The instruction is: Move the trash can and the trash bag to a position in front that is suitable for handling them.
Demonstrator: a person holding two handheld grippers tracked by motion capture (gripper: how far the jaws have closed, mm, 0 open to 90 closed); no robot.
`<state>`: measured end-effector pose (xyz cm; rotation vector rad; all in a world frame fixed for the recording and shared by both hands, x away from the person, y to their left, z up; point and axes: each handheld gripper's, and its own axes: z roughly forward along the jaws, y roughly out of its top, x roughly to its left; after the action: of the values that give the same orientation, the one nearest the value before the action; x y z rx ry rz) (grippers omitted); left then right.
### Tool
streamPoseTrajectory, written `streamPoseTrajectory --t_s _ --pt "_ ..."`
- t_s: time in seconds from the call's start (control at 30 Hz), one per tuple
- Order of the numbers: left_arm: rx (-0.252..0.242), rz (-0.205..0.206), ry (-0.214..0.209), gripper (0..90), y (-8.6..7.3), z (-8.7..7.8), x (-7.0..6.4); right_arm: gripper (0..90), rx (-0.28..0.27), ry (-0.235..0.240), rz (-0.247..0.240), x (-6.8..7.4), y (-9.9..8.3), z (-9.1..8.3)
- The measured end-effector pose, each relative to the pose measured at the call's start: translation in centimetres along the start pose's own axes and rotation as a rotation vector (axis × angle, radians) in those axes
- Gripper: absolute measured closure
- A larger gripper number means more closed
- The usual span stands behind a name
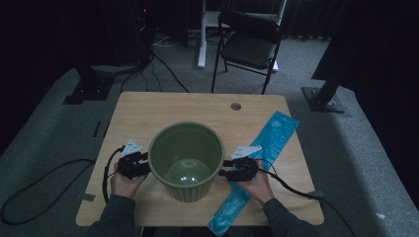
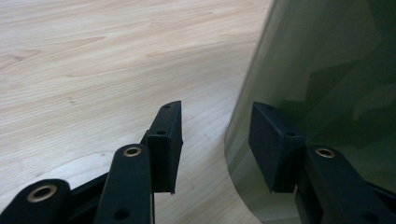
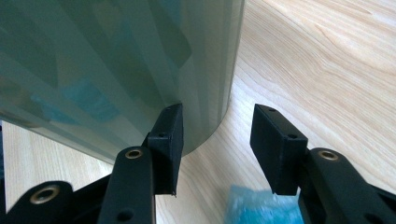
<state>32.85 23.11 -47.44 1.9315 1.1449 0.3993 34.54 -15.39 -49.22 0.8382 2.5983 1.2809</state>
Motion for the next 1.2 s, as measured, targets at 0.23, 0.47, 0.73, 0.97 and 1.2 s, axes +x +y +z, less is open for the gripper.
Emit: streamPoseTrajectory --t_s 0.23,0.47,0.73,0.97,1.2 --pt "-0.015 -0.023 -0.013 54.7 -0.1 -0.1 0.4 52.8 0.03 -0.031 -0.023 -0.4 0.0 -0.2" --pt "-0.013 -0.024 -0.011 54.7 -0.1 0.1 0.4 52.0 0.121 -0.092 -0.038 -1.3 -2.2 -0.8" --pt "-0.01 -0.025 -0.012 54.7 -0.1 0.2 0.4 49.5 0.226 -0.118 -0.066 -1.4 -3.5 -0.1" --pt "-0.008 -0.024 -0.012 54.7 -0.1 0.2 0.4 56.0 0.273 -0.117 -0.064 -1.6 -3.7 0.5" --pt "-0.004 -0.02 -0.011 54.7 -0.1 0.3 0.4 72.7 0.278 -0.13 -0.062 -2.3 -3.5 0.4"
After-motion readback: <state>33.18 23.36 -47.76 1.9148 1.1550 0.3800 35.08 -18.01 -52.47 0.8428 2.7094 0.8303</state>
